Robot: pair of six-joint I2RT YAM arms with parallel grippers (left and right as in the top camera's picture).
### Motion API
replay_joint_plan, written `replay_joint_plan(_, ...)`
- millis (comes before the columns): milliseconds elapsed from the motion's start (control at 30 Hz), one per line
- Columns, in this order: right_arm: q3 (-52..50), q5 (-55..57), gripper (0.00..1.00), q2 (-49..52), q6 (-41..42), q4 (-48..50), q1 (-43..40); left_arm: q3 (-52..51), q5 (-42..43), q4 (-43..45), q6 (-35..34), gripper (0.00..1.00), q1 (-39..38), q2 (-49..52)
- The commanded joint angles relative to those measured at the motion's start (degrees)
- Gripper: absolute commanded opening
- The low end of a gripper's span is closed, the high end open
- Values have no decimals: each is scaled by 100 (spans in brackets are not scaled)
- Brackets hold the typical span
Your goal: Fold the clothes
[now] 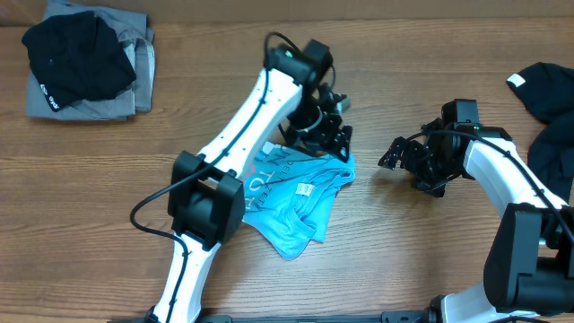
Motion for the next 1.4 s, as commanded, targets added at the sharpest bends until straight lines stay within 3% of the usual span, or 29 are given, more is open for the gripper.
replay_joint_plan(0, -31, -31, 100, 17, 26, 31, 0, 282, -562, -599, 490, 83, 203, -68)
replay_joint_plan(133, -31, -33, 100, 17, 52, 140, 0, 11, -603, -977, 997, 81, 13, -63)
replay_joint_plan(467, -31, -31, 100, 17, 179, 170, 0, -990, -1862, -518, 450, 82, -892, -61)
replay_joint_plan(967, -31, 81, 100, 17, 153, 175, -116, -1556, -1875, 282, 302, 75, -903, -61)
replay_joint_plan(1300, -31, 74, 100, 17, 107, -44, -1106, -1950, -1788, 654, 297, 71, -979, -59)
replay_joint_plan(1367, -31, 74, 100, 17, 63, -114, -1237, -1952, -1788, 693, 297, 64, -1008, -59)
